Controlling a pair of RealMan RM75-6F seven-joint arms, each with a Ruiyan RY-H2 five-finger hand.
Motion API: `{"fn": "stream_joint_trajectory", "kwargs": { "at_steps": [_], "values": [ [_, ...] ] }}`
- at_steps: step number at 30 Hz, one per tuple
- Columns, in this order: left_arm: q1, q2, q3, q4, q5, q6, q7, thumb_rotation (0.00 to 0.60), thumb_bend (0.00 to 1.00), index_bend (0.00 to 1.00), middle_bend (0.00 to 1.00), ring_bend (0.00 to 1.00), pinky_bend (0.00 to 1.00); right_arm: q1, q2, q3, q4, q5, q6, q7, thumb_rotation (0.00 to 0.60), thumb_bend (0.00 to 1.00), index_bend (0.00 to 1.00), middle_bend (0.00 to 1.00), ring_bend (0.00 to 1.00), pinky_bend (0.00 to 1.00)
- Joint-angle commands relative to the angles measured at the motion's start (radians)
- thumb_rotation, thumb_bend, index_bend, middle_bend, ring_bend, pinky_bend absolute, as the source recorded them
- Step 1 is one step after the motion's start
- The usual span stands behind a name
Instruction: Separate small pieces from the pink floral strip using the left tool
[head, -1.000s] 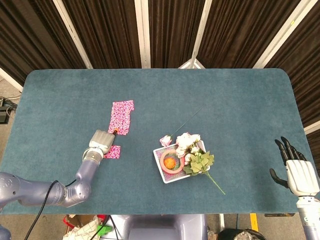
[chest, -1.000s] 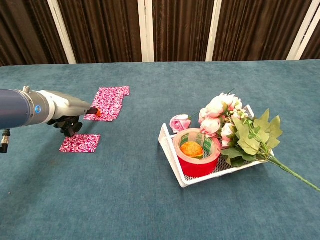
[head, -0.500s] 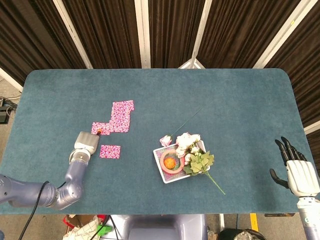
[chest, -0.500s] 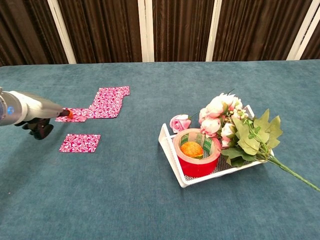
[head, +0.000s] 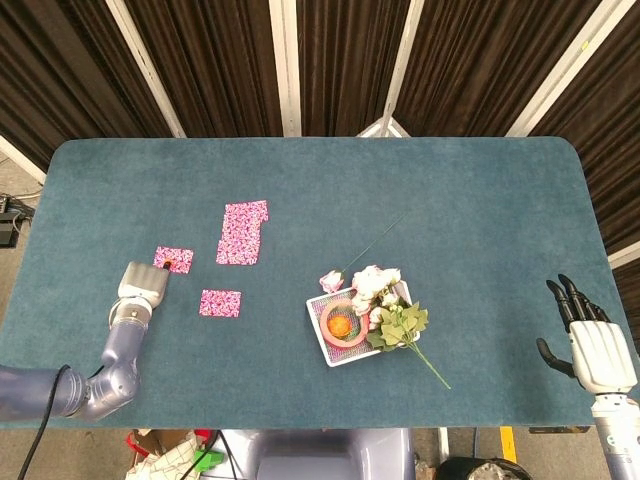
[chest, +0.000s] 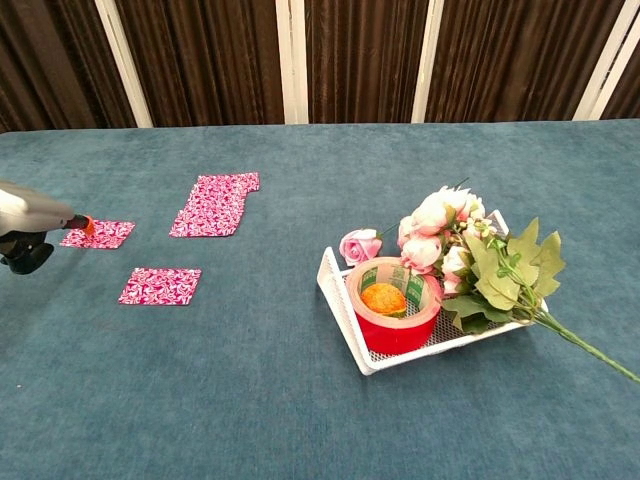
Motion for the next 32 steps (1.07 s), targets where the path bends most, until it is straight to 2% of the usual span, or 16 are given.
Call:
{"fn": "stream_joint_trajectory", "kwargs": {
  "at_steps": [1,5,8,10,11,12,14,16,19,22,26,32],
  "values": [
    [0.015,0.027,-0.016,-0.025,0.065,-0.01,-0.042,0.6,0.99,0.0,0.81,0.77,0.74,0.002,-0.002,0.0,-0.002,0.001,-0.003,-0.006,0.6,0.37,0.0,0.05,0.15,0.26],
    [0.035,0.06,-0.042,-0.083,0.191,-0.011,-0.114,0.6,0.94,0.0,0.79,0.76,0.74,0.003,-0.004,-0.001,-0.005,0.001,-0.004,-0.015,0.6,0.37,0.0,0.05,0.15,0.26],
    [0.049,0.098,-0.056,-0.163,0.267,-0.002,-0.158,0.6,0.76,0.0,0.7,0.67,0.71,0.004,-0.005,0.0,-0.005,0.003,-0.006,-0.019,0.6,0.37,0.0,0.05,0.15,0.26],
    [0.066,0.15,-0.069,-0.258,0.322,0.014,-0.202,0.6,0.58,0.0,0.55,0.52,0.65,0.004,-0.005,-0.001,-0.005,0.003,-0.006,-0.018,0.6,0.37,0.0,0.05,0.15,0.26],
    [0.08,0.184,-0.069,-0.317,0.361,0.034,-0.223,0.6,0.53,0.0,0.5,0.48,0.61,0.004,-0.005,-0.001,-0.005,0.002,-0.006,-0.017,0.6,0.37,0.0,0.05,0.15,0.26],
    [0.093,0.206,-0.066,-0.355,0.391,0.052,-0.237,0.6,0.48,0.0,0.41,0.41,0.53,0.004,-0.004,-0.001,-0.004,0.002,-0.006,-0.016,0.6,0.37,0.0,0.05,0.15,0.26],
    [0.155,0.268,-0.036,-0.461,0.52,0.14,-0.277,0.6,0.44,0.0,0.33,0.34,0.43,0.003,-0.004,-0.001,-0.003,0.002,-0.005,-0.011,0.6,0.37,0.0,0.05,0.15,0.26],
    [0.258,0.305,0.025,-0.519,0.708,0.285,-0.316,0.6,0.42,0.0,0.26,0.28,0.35,0.001,-0.003,0.0,-0.001,0.001,-0.001,-0.005,0.6,0.37,0.0,0.05,0.15,0.26],
    [0.443,0.292,0.116,-0.472,0.97,0.524,-0.413,0.6,0.42,0.0,0.21,0.22,0.33,-0.003,-0.003,0.002,0.002,-0.003,0.012,0.007,0.6,0.37,0.0,0.05,0.14,0.26],
    [0.617,0.231,0.172,-0.303,1.142,0.705,-0.57,0.6,0.42,0.0,0.16,0.16,0.31,-0.009,-0.011,0.009,0.011,-0.013,0.04,0.019,0.6,0.37,0.0,0.05,0.13,0.26],
    [0.737,0.186,0.176,-0.139,1.164,0.766,-0.704,0.6,0.42,0.0,0.08,0.07,0.25,-0.012,-0.018,0.009,0.02,-0.017,0.049,0.02,0.6,0.37,0.0,0.05,0.13,0.25],
    [0.8,0.193,0.141,-0.089,1.22,0.81,-0.772,0.6,0.42,0.0,0.05,0.06,0.24,-0.01,-0.019,0.009,0.02,-0.018,0.047,0.016,0.6,0.37,0.0,0.05,0.13,0.25]
  ]
}}
